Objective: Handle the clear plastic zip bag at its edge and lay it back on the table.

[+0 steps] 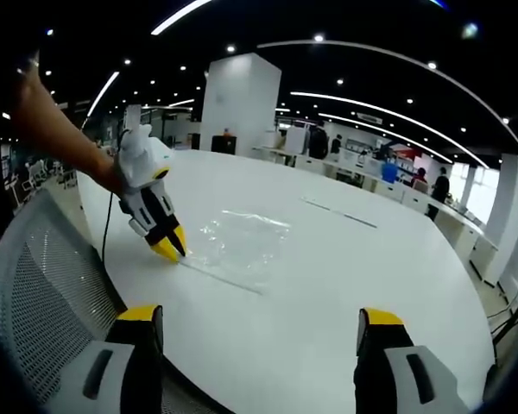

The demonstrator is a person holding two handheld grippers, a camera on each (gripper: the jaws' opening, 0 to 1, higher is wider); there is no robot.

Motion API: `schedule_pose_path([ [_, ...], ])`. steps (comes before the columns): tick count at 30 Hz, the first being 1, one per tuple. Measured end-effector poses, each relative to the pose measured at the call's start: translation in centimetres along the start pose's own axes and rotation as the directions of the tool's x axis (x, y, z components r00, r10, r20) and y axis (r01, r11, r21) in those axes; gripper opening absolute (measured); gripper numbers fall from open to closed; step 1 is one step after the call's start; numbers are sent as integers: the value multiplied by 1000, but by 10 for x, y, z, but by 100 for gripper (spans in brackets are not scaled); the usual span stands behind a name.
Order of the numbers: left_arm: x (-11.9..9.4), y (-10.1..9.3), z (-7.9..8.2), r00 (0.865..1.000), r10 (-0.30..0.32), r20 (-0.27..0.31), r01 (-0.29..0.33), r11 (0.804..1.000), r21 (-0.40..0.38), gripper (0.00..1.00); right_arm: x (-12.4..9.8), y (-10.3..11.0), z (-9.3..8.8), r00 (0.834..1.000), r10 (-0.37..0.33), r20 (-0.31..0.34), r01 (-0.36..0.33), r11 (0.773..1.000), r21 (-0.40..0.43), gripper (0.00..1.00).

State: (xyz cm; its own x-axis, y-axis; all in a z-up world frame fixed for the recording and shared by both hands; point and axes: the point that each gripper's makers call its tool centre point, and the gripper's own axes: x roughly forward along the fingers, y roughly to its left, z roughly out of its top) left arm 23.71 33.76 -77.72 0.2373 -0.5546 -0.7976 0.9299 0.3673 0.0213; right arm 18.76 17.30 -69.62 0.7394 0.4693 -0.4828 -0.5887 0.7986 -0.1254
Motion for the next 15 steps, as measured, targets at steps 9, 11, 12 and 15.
schedule_pose_path([
  [9,0,-1,2,1000,-2,17,2,1000,-5,4,0,0,0,1000,-1,-1,1,1000,1,93],
  [11,1,2,1,1000,-1,8,1,1000,-26,3,0,0,0,1000,0,-1,0,1000,1,92],
  [12,1,2,1,1000,-2,5,2,1000,-28,3,0,0,0,1000,1,-1,-1,1000,0,92],
  [15,1,3,-1,1000,-1,-7,1,1000,-11,0,0,0,0,1000,2,-1,-2,1000,-1,92],
])
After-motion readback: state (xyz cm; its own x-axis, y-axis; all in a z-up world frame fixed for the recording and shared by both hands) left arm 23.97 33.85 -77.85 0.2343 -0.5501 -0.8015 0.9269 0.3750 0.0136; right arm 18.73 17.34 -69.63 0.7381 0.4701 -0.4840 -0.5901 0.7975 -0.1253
